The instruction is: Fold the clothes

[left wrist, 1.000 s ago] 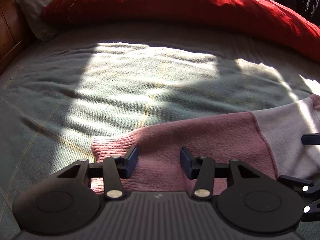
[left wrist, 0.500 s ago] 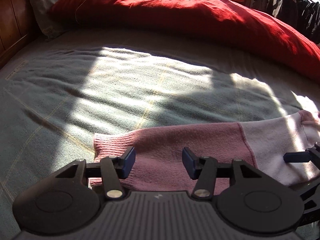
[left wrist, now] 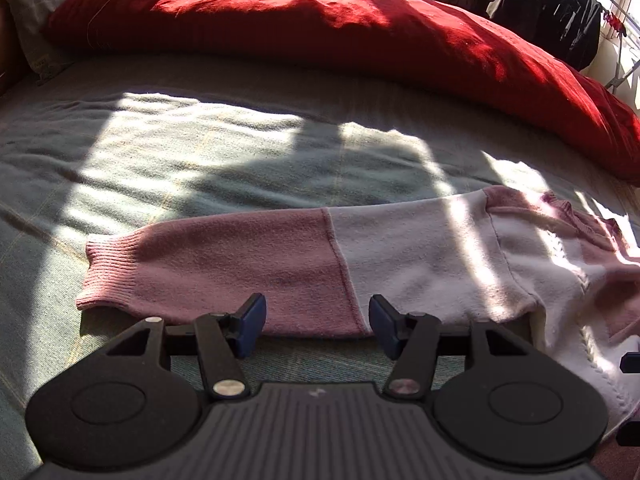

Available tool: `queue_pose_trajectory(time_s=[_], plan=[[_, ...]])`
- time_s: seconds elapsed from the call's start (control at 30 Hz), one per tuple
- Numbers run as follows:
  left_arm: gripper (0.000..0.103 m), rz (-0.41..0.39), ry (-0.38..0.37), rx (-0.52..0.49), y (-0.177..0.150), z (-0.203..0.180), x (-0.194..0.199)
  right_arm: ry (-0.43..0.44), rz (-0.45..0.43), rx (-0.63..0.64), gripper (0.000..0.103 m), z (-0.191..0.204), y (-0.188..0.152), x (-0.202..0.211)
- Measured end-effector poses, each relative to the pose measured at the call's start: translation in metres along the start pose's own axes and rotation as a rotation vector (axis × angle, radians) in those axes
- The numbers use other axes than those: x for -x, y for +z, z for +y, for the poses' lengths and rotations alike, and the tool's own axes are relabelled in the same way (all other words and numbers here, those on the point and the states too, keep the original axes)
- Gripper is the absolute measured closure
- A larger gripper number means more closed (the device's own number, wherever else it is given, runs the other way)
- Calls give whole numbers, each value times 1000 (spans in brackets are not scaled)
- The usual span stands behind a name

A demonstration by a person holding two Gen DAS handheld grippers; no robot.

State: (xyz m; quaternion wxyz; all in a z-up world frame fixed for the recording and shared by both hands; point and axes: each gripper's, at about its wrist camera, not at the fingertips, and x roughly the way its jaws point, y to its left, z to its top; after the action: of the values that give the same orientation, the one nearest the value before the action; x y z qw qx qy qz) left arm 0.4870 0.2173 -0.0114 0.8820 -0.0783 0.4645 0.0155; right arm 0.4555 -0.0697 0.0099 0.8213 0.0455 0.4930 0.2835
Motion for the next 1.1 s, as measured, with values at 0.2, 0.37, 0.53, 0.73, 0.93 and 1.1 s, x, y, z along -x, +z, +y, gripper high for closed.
queue_pose_trajectory(time_s=[0.2, 0.37, 0.53, 0.73, 0.93, 1.1], plan=[[45, 48, -120, -42, -8, -87, 4, -111, -18, -99, 0, -68, -41, 65], [49, 118, -137, 0, -44, -133, 10, -176, -33, -201, 0, -126, -77, 105], [50, 195, -127, 157, -91, -153, 18, -171, -5, -228, 0, -161, -102, 125], [50, 278, -119, 344, -144, -171, 23, -95, 62, -204, 0, -183, -119, 134], [50, 293, -136, 489, -178, -176, 34, -51, 71, -146, 0, -186, -127, 140], [49, 328, -190, 506, -190, -171, 36, -45, 70, -198, 0, -190, -135, 138]])
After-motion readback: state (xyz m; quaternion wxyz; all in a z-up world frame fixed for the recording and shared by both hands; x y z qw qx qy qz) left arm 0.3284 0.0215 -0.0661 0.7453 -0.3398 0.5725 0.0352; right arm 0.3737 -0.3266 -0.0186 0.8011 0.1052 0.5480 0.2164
